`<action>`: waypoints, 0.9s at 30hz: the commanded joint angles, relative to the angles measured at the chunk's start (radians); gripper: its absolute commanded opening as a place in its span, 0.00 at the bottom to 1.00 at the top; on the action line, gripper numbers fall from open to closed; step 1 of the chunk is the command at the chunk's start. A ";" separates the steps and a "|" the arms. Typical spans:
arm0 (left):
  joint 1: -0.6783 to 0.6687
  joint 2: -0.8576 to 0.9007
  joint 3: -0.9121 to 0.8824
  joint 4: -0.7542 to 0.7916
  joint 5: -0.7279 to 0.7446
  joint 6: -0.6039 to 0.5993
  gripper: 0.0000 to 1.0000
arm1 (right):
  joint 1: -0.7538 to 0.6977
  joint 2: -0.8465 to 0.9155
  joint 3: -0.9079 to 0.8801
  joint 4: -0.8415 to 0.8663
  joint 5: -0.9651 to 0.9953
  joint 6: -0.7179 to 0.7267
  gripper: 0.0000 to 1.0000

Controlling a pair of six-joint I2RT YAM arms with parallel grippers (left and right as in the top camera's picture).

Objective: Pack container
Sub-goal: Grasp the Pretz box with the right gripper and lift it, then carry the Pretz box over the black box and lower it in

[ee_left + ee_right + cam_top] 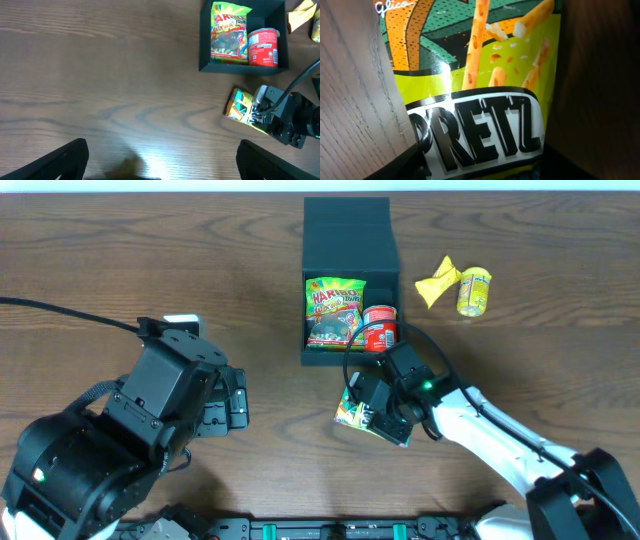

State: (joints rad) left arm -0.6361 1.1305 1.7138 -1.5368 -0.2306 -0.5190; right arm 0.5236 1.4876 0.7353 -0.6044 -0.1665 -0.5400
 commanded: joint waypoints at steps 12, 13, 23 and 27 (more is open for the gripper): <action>0.001 0.000 0.010 0.000 0.003 0.010 0.95 | 0.036 -0.129 -0.001 0.069 -0.075 0.052 0.51; 0.001 0.000 0.010 0.000 0.003 0.010 0.95 | 0.039 -0.135 0.000 0.086 -0.075 0.070 0.54; 0.001 0.000 0.010 0.000 0.003 0.010 0.96 | 0.041 -0.168 0.045 0.152 -0.156 0.133 0.47; 0.001 0.000 0.010 0.000 0.003 0.010 0.95 | 0.041 -0.169 0.062 0.196 -0.157 0.201 0.47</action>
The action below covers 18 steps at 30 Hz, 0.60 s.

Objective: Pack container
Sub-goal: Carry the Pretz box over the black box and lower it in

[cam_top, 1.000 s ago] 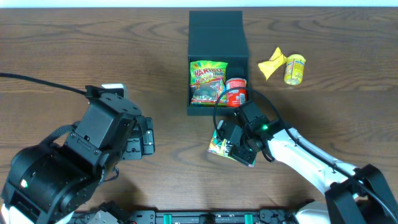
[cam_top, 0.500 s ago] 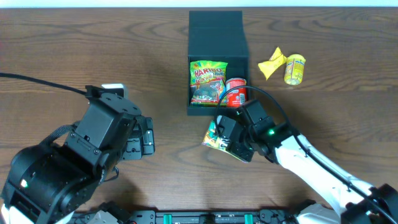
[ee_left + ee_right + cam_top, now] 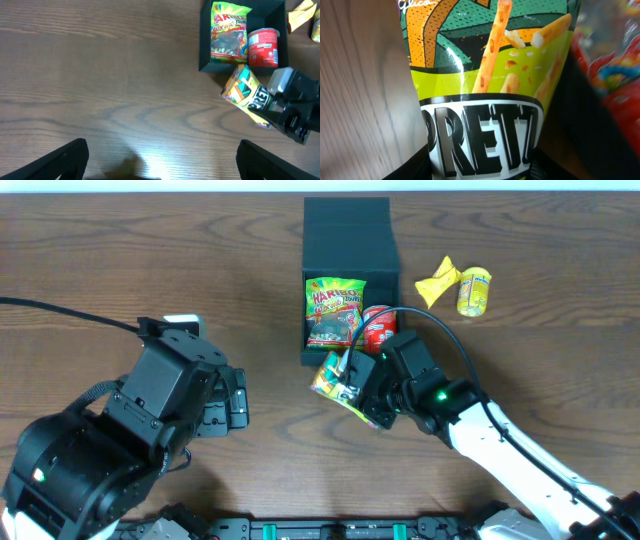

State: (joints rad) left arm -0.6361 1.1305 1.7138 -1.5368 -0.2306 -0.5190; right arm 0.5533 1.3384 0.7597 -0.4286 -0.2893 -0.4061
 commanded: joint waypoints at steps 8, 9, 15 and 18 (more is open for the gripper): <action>0.001 0.000 0.010 0.000 0.003 0.010 0.95 | 0.011 -0.020 0.060 0.171 -0.103 0.165 0.52; 0.001 0.000 0.010 0.000 0.003 0.010 0.95 | 0.011 -0.020 0.060 0.190 -0.103 0.167 0.51; 0.001 0.000 0.010 0.000 0.003 0.010 0.95 | 0.005 -0.020 0.060 0.295 -0.081 0.194 0.43; 0.001 0.000 0.010 0.000 0.003 0.010 0.95 | -0.008 -0.018 0.060 0.336 -0.016 0.293 0.41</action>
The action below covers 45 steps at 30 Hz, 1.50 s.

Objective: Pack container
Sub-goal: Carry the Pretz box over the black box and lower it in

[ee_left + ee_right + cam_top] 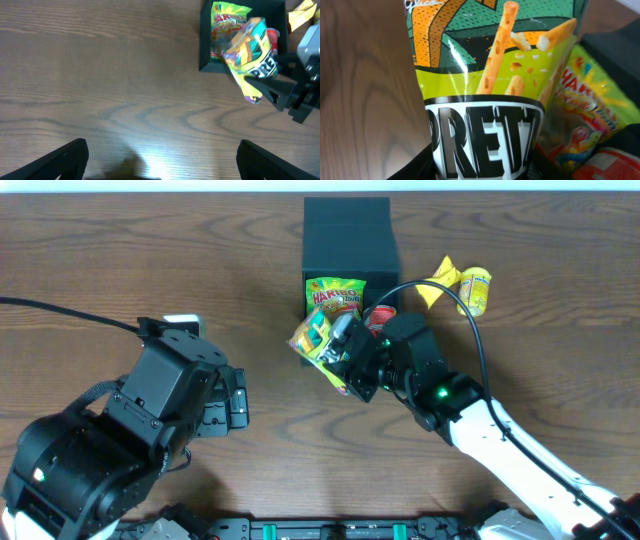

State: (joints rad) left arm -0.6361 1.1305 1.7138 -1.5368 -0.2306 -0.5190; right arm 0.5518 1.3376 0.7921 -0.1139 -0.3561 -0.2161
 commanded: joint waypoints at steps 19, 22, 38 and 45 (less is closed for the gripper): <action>0.001 0.000 0.010 0.000 0.003 0.010 0.95 | -0.060 0.179 0.129 0.118 0.177 0.565 0.37; 0.001 0.000 0.010 0.000 0.003 0.010 0.96 | -0.054 0.224 0.174 0.118 0.177 0.628 0.37; 0.001 0.000 0.010 0.000 0.003 0.010 0.96 | 0.003 0.375 0.235 0.118 0.182 0.631 0.47; 0.001 0.000 0.010 0.000 0.003 0.010 0.95 | 0.003 0.376 0.235 0.111 0.204 0.631 0.45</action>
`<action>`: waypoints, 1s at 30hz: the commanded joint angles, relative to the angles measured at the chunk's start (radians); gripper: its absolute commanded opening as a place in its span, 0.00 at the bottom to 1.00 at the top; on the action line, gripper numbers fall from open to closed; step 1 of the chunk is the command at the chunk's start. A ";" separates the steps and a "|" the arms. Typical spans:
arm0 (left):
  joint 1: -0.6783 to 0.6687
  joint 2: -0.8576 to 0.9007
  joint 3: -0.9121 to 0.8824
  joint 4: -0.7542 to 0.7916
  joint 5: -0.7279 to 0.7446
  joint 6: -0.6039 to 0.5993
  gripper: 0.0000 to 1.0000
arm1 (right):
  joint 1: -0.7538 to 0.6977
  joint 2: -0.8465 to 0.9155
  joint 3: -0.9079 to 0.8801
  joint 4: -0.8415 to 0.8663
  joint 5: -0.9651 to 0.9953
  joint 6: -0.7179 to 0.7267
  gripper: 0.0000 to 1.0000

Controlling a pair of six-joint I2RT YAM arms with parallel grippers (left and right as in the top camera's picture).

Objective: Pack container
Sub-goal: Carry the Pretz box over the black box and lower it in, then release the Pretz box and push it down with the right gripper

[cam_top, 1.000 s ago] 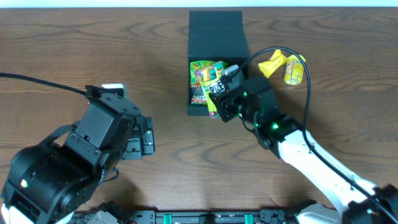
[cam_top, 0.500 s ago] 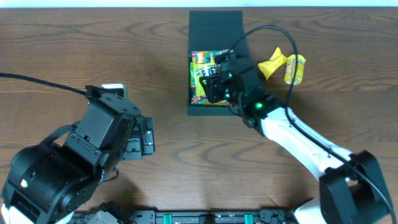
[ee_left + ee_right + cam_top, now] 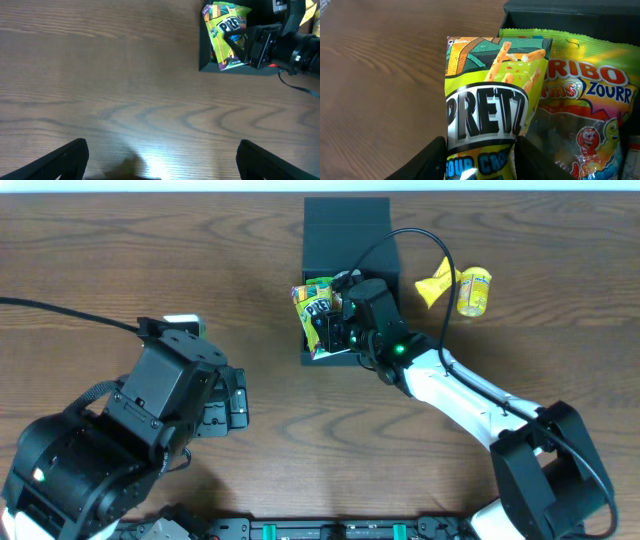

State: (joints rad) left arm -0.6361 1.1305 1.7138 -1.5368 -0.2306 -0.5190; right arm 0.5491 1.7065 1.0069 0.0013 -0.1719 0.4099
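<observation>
The green and yellow Pretz bag point(image 3: 313, 312) point(image 3: 487, 100) is clamped in my right gripper point(image 3: 338, 322) point(image 3: 481, 165), which is shut on its lower end. The bag sits over the left side of the open black container point(image 3: 303, 355) point(image 3: 560, 12), partly on top of the Haribo bag point(image 3: 585, 95). A sliver of the red cup point(image 3: 634, 160) shows at the right edge. The left wrist view has the Pretz bag point(image 3: 225, 32) in the container point(image 3: 202, 55). My left gripper point(image 3: 162, 160) point(image 3: 225, 400) stands open over bare table at the left.
A yellow wrapper point(image 3: 437, 280) and a small yellow can point(image 3: 474, 290) lie on the table right of the container. The container's dark lid section point(image 3: 346, 225) extends toward the far edge. The right arm's cable point(image 3: 425, 242) arcs over the container.
My right gripper has moved from just in front of the container to over its left side, carrying the Pretz bag. The bag now overlaps the Haribo bag. The left arm has not moved.
My right gripper was shut on the Pretz bag lying on the table in front of the container. Then the bag was lifted near the container's front wall, then higher at its front left corner, and now it is over the container's left half.
</observation>
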 commanded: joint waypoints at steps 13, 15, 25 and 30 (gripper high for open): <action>0.001 0.000 0.010 0.000 0.003 0.010 0.95 | 0.006 0.007 0.020 -0.076 0.187 0.032 0.45; 0.001 0.000 0.010 0.000 0.003 0.010 0.95 | 0.006 0.007 0.020 -0.072 0.187 0.074 0.44; 0.001 0.000 0.010 0.000 0.003 0.010 0.95 | 0.016 0.009 0.020 -0.058 0.198 0.136 0.38; 0.001 0.000 0.010 0.000 0.003 0.010 0.95 | 0.021 0.009 0.020 -0.055 0.198 0.140 0.36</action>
State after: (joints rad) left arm -0.6361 1.1305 1.7138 -1.5368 -0.2306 -0.5190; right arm 0.5541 1.7065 1.0199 -0.0551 0.0128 0.5270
